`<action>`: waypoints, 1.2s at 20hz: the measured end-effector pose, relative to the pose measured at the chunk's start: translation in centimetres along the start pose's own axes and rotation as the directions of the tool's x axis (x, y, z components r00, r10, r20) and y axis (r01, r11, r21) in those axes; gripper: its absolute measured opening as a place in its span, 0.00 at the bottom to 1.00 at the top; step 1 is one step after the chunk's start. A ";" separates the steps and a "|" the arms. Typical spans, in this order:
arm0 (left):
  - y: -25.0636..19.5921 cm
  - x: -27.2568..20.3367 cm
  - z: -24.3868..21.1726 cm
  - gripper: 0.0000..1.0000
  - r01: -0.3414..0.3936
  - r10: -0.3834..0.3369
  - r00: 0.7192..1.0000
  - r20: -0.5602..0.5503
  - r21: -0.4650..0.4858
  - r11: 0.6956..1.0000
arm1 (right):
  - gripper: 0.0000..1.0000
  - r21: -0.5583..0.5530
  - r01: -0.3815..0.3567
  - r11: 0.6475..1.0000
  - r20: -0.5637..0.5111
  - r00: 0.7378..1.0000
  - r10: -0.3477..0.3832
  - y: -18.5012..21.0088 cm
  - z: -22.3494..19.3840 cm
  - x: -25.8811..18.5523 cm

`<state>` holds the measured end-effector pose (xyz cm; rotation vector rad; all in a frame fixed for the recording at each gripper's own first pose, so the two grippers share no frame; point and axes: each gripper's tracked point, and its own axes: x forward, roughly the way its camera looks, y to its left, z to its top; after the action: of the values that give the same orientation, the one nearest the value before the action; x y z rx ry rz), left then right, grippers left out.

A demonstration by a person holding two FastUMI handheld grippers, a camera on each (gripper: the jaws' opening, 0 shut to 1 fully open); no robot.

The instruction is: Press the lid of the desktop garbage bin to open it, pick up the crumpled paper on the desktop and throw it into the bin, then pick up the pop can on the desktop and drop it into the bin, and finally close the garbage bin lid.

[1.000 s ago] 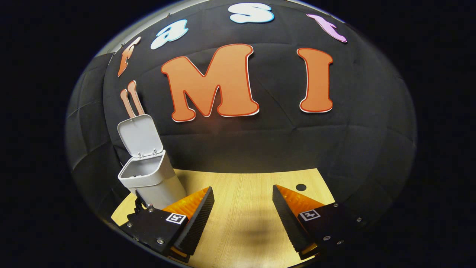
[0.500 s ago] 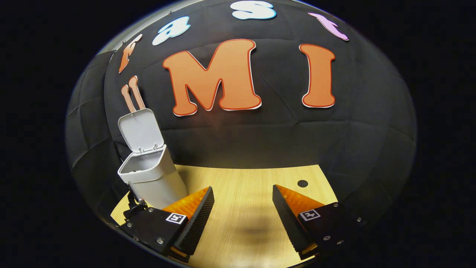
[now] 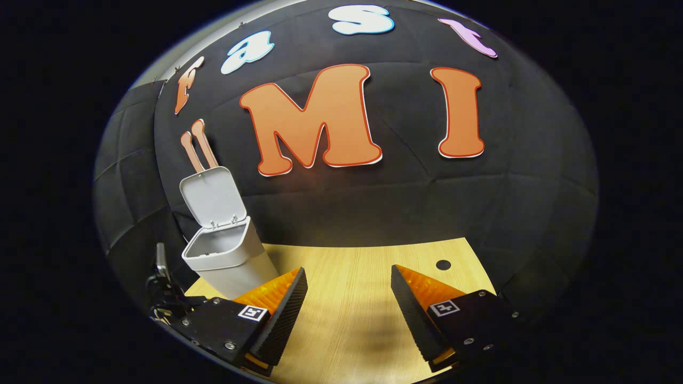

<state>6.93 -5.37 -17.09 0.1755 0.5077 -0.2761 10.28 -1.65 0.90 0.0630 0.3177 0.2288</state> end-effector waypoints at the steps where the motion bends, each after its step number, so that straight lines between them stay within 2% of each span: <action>1: 0.1 -0.9 1.1 0.84 -0.001 0.001 1.000 0.012 -0.001 1.000 | 0.94 0.002 -0.003 1.000 0.004 1.000 0.003 0.2 0.2 0.0; 10: 3.3 -8.1 10.3 0.84 -0.006 0.012 0.998 0.065 -0.097 0.995 | 0.94 0.003 -0.041 0.999 0.027 0.999 0.041 1.6 1.4 0.1; 16: 10.3 -10.4 16.6 0.83 -0.120 0.131 0.978 0.159 -0.075 0.990 | 0.94 0.002 -0.050 0.999 0.035 0.998 0.050 2.1 2.0 0.7; 19: 14.1 -10.6 19.9 0.83 -0.175 0.190 0.958 0.216 -0.086 0.981 | 0.94 0.004 -0.048 0.999 0.033 0.998 0.048 2.1 2.0 1.0; 24: 19.7 -8.1 22.4 0.82 -0.244 0.261 0.935 0.238 -0.098 0.965 | 0.94 0.005 -0.028 1.000 0.023 0.999 0.027 1.4 1.8 1.5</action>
<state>16.29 9.85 8.17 0.1370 0.2394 -0.0269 11.91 0.03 2.30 0.0754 0.2945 0.2543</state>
